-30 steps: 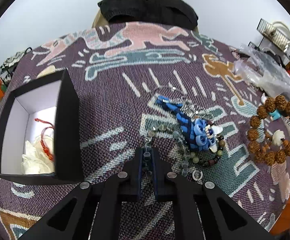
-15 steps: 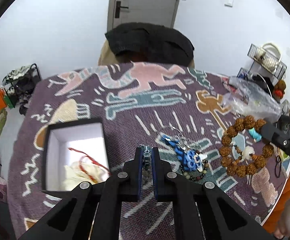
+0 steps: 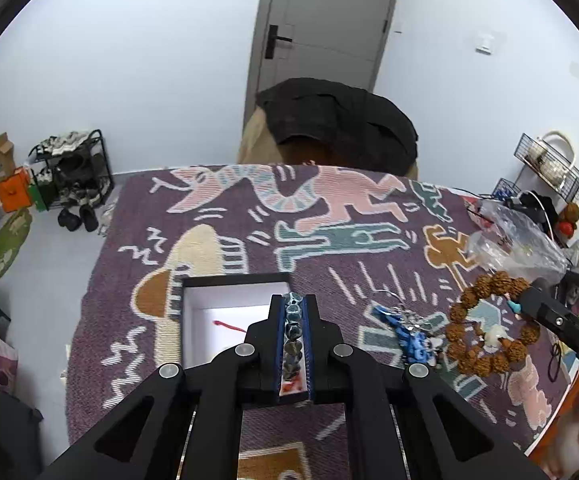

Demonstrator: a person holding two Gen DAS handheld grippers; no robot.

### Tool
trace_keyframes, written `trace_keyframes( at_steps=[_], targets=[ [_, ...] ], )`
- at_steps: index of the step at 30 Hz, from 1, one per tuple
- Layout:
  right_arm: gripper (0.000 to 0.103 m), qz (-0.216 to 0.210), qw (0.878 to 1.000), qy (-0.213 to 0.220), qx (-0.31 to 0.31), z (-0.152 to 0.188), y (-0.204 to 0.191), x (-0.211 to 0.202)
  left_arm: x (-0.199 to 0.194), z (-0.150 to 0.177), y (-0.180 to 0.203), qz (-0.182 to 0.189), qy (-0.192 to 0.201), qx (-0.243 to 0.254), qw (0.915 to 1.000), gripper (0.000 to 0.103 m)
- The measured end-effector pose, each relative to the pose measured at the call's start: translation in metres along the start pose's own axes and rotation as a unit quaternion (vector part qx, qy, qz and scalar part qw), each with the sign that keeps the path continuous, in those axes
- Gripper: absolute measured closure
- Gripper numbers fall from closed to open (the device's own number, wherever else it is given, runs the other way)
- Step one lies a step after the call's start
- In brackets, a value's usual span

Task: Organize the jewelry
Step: 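Lower the green bead bracelet into the box with the left gripper while the right holds the brown bracelet, then lower the brown bead bracelet into the box and open the right gripper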

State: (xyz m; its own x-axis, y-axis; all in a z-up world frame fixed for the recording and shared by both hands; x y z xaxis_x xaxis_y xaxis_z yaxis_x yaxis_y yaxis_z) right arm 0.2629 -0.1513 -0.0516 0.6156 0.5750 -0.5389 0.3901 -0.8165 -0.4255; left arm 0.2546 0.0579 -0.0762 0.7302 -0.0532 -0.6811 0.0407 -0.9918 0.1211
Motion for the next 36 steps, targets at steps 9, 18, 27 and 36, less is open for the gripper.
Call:
trace_keyframes(
  at_steps=[9, 18, 27, 36],
  targets=[
    [0.083, -0.001, 1.0, -0.006, -0.013, 0.0, -0.014, 0.009, 0.016, 0.005, -0.018, 0.007, -0.009, -0.015, 0.9998, 0.094],
    [0.083, -0.014, 0.999, -0.016, -0.03, -0.003, -0.04, 0.023, 0.036, 0.018, -0.038, 0.015, -0.046, -0.052, 0.9975, 0.078],
    [0.083, -0.05, 0.996, -0.044, -0.057, -0.004, -0.092, 0.058, 0.005, 0.019, -0.074, -0.004, 0.0, -0.075, 0.9972, 0.038],
    [0.083, -0.063, 0.992, -0.079, -0.075, 0.005, -0.131, 0.099, -0.016, 0.026, -0.106, -0.018, 0.016, -0.088, 0.9958, 0.038]
  ],
)
Point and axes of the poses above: each gripper's, at about its wrist camera, not at the fingertips, and x roughly the way its jaws point, y to its right, z to its underside, the point moved 7 cm from there along x, roughly the way its jaws point, and after that the axes turned 4 degrees about x, right-handed, at the moved point
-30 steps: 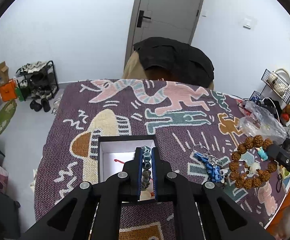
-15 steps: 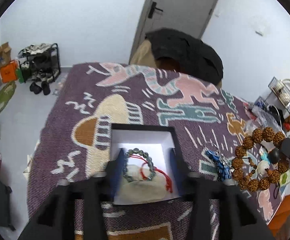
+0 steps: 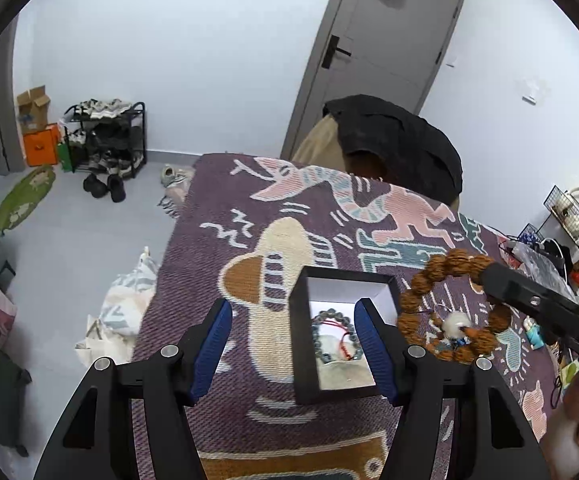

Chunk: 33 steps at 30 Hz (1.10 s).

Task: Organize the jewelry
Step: 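Lower the brown bead bracelet into the box and open the right gripper, then move both grippers back toward the blue keychain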

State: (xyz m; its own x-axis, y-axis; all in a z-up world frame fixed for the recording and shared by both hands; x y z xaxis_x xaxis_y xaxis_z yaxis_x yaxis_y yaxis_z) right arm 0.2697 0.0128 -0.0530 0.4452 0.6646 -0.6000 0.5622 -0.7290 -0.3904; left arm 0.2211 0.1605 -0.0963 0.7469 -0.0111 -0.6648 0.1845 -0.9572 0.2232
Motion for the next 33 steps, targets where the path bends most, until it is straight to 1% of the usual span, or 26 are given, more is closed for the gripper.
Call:
trace_keyframes(
  at_steps=[5, 7, 8, 9, 10, 12, 14, 16, 19, 21, 22, 23, 25, 27, 29, 33],
  targets=[
    [0.083, -0.022, 1.0, -0.019, 0.002, 0.004, -0.011, 0.024, -0.004, 0.002, -0.013, -0.002, 0.004, -0.009, 1.0, 0.038],
    [0.083, -0.006, 0.999, -0.035, -0.009, 0.008, -0.008, 0.04, -0.004, 0.004, -0.015, -0.004, 0.005, -0.011, 0.9999, 0.038],
    [0.082, 0.009, 0.999, -0.051, -0.01, 0.013, -0.002, 0.05, -0.005, 0.004, -0.015, -0.004, 0.006, -0.011, 0.9999, 0.038],
    [0.082, 0.016, 0.998, -0.065, -0.006, 0.017, 0.004, 0.058, -0.005, 0.005, -0.014, -0.004, 0.007, -0.011, 0.9999, 0.038],
    [0.08, 0.019, 0.997, -0.072, -0.002, 0.02, 0.009, 0.061, -0.006, 0.006, -0.014, -0.003, 0.009, -0.011, 0.9999, 0.038],
    [0.067, 0.017, 0.997, -0.075, 0.014, 0.026, 0.022, 0.059, -0.008, 0.007, -0.01, 0.002, 0.017, -0.008, 0.9998, 0.038],
    [0.043, 0.012, 0.998, -0.06, 0.03, 0.028, 0.033, 0.049, -0.009, 0.006, -0.007, -0.003, 0.026, -0.007, 0.9996, 0.038],
    [0.037, 0.013, 0.998, -0.047, 0.039, 0.029, 0.04, 0.036, -0.01, 0.005, -0.002, -0.004, 0.035, -0.01, 0.9993, 0.038],
    [0.037, 0.015, 0.998, -0.032, 0.047, 0.033, 0.052, 0.014, -0.011, 0.006, 0.007, -0.003, 0.051, -0.011, 0.9986, 0.038],
    [0.036, 0.02, 0.998, -0.017, 0.051, 0.036, 0.059, -0.001, -0.011, 0.007, 0.014, 0.012, 0.058, -0.024, 0.9979, 0.038],
    [0.032, 0.021, 0.998, -0.01, 0.055, 0.037, 0.063, -0.008, -0.01, 0.009, 0.017, 0.021, 0.059, -0.033, 0.9975, 0.038],
    [0.026, 0.021, 0.998, -0.006, 0.059, 0.038, 0.066, -0.013, -0.01, 0.011, 0.021, 0.026, 0.058, -0.04, 0.9971, 0.038],
    [0.023, 0.022, 0.997, 0.012, 0.075, 0.04, 0.077, -0.027, -0.011, 0.015, 0.03, 0.028, 0.064, -0.043, 0.9966, 0.038],
    [0.022, 0.022, 0.995, 0.029, 0.09, 0.042, 0.088, -0.041, -0.014, 0.019, 0.041, 0.031, 0.068, -0.036, 0.9966, 0.038],
    [0.018, 0.018, 0.993, 0.036, 0.106, 0.044, 0.097, -0.051, -0.014, 0.026, 0.057, 0.04, 0.058, -0.023, 0.9972, 0.038],
    [0.018, 0.014, 0.988, 0.056, 0.14, 0.049, 0.116, -0.07, -0.021, 0.033, 0.083, 0.053, 0.063, 0.002, 0.9966, 0.038]
  ],
)
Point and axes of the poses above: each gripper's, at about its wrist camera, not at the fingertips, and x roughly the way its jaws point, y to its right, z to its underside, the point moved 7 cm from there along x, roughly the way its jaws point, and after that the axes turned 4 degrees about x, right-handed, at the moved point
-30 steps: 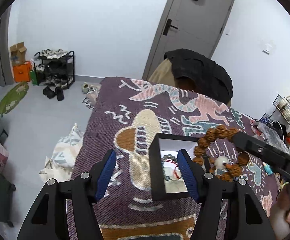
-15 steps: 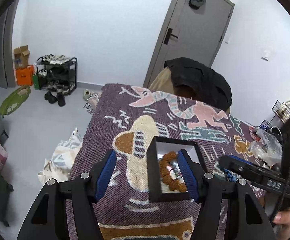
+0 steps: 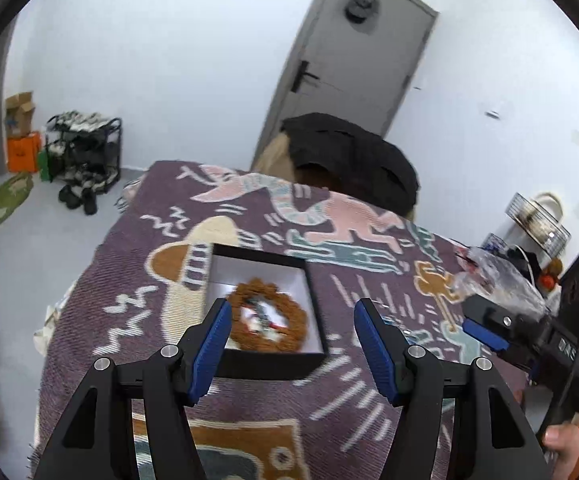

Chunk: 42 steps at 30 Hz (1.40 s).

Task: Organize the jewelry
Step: 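Move both grippers back toward the blue keychain, then grasp the blue keychain with the left gripper and lift it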

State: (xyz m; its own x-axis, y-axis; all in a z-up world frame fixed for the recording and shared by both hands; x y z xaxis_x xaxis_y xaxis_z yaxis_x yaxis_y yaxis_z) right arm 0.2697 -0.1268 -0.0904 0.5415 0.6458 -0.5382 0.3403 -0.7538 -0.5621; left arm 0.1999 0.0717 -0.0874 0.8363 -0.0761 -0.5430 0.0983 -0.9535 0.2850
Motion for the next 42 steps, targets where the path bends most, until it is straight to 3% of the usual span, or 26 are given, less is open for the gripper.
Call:
trace_keyframes(
  at_steps=[6, 10, 19, 25, 28, 31, 34, 39, 42],
  targets=[
    [0.017, 0.008, 0.999, 0.038, 0.037, 0.0, 0.023, -0.025, -0.008, 0.007, 0.025, -0.001, 0.026, 0.022, 0.9994, 0.038],
    [0.018, 0.018, 0.997, 0.067, 0.024, -0.002, 0.034, -0.038, -0.011, 0.011, 0.039, 0.002, 0.033, 0.047, 0.9983, 0.038],
    [0.018, 0.049, 0.997, 0.065, 0.011, 0.004, 0.054, -0.05, -0.011, 0.015, 0.049, 0.022, 0.035, 0.037, 0.9985, 0.032],
    [0.017, 0.068, 0.997, 0.038, 0.029, 0.007, 0.08, -0.05, 0.001, 0.019, 0.064, 0.02, -0.013, 0.061, 0.9978, 0.031],
    [0.004, 0.063, 0.996, 0.03, 0.047, 0.008, 0.091, -0.049, 0.011, 0.02, 0.068, 0.031, -0.033, 0.051, 0.9977, 0.03],
    [0.0, 0.066, 0.996, 0.023, 0.054, 0.011, 0.098, -0.048, 0.022, 0.022, 0.075, 0.036, -0.046, 0.054, 0.9968, 0.016],
    [0.0, 0.063, 0.996, 0.014, 0.066, 0.014, 0.105, -0.044, 0.031, 0.023, 0.086, 0.044, -0.054, 0.065, 0.9955, 0.009],
    [0.0, 0.06, 0.993, 0.007, 0.098, 0.017, 0.122, -0.04, 0.054, 0.028, 0.099, 0.061, -0.09, 0.066, 0.9919, 0.009],
    [0.0, 0.066, 0.992, 0.005, 0.106, 0.017, 0.131, -0.041, 0.068, 0.033, 0.108, 0.071, -0.11, 0.071, 0.9888, 0.015]
  ],
)
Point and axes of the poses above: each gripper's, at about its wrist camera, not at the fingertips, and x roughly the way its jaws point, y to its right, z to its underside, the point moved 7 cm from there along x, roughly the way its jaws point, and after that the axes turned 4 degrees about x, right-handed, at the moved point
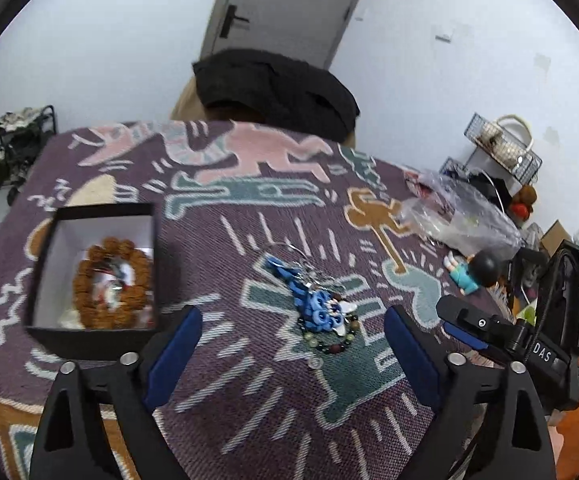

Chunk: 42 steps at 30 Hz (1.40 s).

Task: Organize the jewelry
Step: 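Grasp the blue keychain with the left gripper and lift it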

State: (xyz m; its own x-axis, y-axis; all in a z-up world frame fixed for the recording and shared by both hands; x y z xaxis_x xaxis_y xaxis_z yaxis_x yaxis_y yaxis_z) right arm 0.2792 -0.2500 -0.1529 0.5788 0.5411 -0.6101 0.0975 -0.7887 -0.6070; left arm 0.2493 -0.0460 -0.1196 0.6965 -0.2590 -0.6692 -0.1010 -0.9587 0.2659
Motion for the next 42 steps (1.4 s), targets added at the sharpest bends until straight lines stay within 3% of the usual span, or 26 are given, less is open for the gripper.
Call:
trace_keyframes(
  at_steps=[5, 7, 11, 18, 22, 23, 24, 26, 36, 42],
  targets=[
    [0.001, 0.001, 1.0, 0.003, 0.015, -0.005, 0.012, -0.002, 0.033, 0.005, 0.007, 0.012, -0.048, -0.009, 0.9987, 0.036],
    [0.003, 0.0, 1.0, 0.003, 0.016, -0.006, 0.016, -0.002, 0.044, 0.006, 0.01, 0.014, -0.058, -0.008, 0.9982, 0.036],
    [0.02, -0.001, 1.0, -0.006, 0.022, -0.006, 0.023, 0.002, 0.062, 0.008, 0.017, 0.015, -0.075, -0.005, 0.997, 0.036],
    [0.023, -0.003, 1.0, -0.014, 0.027, -0.006, 0.03, 0.005, 0.088, 0.007, 0.022, -0.004, -0.097, 0.004, 0.9952, 0.038],
    [0.024, -0.001, 1.0, -0.015, 0.027, -0.006, 0.032, 0.005, 0.103, 0.011, 0.026, -0.027, -0.112, 0.02, 0.9932, 0.047],
    [0.024, -0.002, 0.999, -0.015, 0.028, -0.006, 0.032, 0.005, 0.107, 0.013, 0.027, -0.03, -0.117, 0.025, 0.9924, 0.056],
    [0.024, -0.002, 0.999, -0.016, 0.028, -0.006, 0.033, 0.005, 0.108, 0.013, 0.027, -0.027, -0.116, 0.025, 0.9926, 0.059],
    [0.025, 0.001, 1.0, -0.016, 0.025, -0.006, 0.033, 0.005, 0.106, 0.012, 0.025, -0.03, -0.116, 0.019, 0.9926, 0.073],
    [0.038, 0.002, 0.999, -0.033, 0.006, 0.002, 0.017, 0.019, 0.069, 0.001, 0.025, -0.01, -0.087, 0.021, 0.996, 0.079],
    [0.054, -0.003, 0.999, -0.049, -0.014, 0.01, 0.0, 0.031, 0.044, -0.007, 0.014, 0.007, -0.063, 0.004, 0.998, 0.08]
  ],
)
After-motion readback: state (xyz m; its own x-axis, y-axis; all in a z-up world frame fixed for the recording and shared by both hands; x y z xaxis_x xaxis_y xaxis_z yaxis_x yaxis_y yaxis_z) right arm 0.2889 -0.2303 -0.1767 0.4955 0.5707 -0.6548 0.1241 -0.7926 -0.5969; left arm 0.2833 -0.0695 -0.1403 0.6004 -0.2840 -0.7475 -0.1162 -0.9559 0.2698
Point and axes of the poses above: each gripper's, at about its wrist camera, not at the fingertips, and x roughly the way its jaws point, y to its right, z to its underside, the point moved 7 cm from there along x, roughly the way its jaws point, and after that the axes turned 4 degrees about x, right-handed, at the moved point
